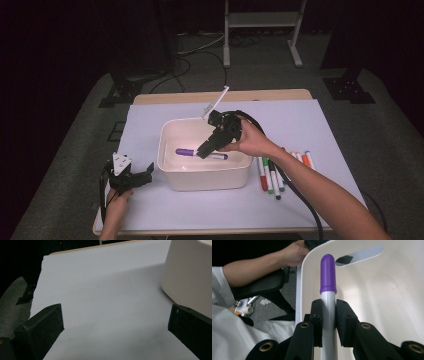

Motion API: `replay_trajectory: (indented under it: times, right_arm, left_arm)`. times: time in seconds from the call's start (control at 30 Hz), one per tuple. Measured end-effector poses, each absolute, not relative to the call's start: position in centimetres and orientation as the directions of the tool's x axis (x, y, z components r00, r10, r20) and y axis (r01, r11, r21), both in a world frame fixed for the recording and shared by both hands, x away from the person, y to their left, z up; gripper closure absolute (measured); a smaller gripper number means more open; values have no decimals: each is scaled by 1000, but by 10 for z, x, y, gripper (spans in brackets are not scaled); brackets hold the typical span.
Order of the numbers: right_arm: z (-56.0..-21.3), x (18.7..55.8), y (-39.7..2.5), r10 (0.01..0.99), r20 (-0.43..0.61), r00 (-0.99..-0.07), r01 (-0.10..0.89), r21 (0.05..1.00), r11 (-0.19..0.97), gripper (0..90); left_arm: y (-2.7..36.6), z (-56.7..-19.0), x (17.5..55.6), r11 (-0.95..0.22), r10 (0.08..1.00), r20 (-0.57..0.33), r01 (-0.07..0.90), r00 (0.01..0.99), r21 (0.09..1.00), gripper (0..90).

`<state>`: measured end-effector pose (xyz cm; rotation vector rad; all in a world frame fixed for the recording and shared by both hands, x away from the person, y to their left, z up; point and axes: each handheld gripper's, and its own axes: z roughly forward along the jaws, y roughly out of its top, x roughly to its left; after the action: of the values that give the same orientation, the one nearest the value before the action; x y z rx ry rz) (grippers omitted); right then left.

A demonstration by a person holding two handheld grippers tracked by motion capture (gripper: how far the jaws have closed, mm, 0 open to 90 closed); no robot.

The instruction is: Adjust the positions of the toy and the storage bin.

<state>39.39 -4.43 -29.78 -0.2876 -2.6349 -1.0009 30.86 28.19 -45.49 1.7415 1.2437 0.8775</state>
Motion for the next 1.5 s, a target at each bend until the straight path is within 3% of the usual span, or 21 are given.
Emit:
replay_trajectory:
  times: [0.5, 1.27, 1.33, 1.37, 1.5]
  right_arm:
    - [-332, 398, -15, 62, 358, -932, 249, 507, 825, 756]
    - [-355, 397, 2, 64, 329, -942, 197, 387, 901, 749]
    - [-356, 397, 2, 69, 324, -943, 196, 378, 905, 743]
    - [-357, 396, 2, 64, 313, -947, 187, 378, 907, 690]
    - [-355, 395, 1, 74, 299, -951, 191, 382, 904, 675]
  left_arm:
    - [282, -455, 309, -183, 960, 76, 400, 271, 898, 0]
    - [283, -455, 309, -186, 959, 76, 400, 275, 897, 0]
    - [283, -455, 309, -183, 959, 73, 401, 274, 898, 0]
    - [283, -455, 309, -183, 959, 74, 401, 273, 898, 0]
    - [283, -455, 309, -186, 958, 75, 400, 275, 897, 0]
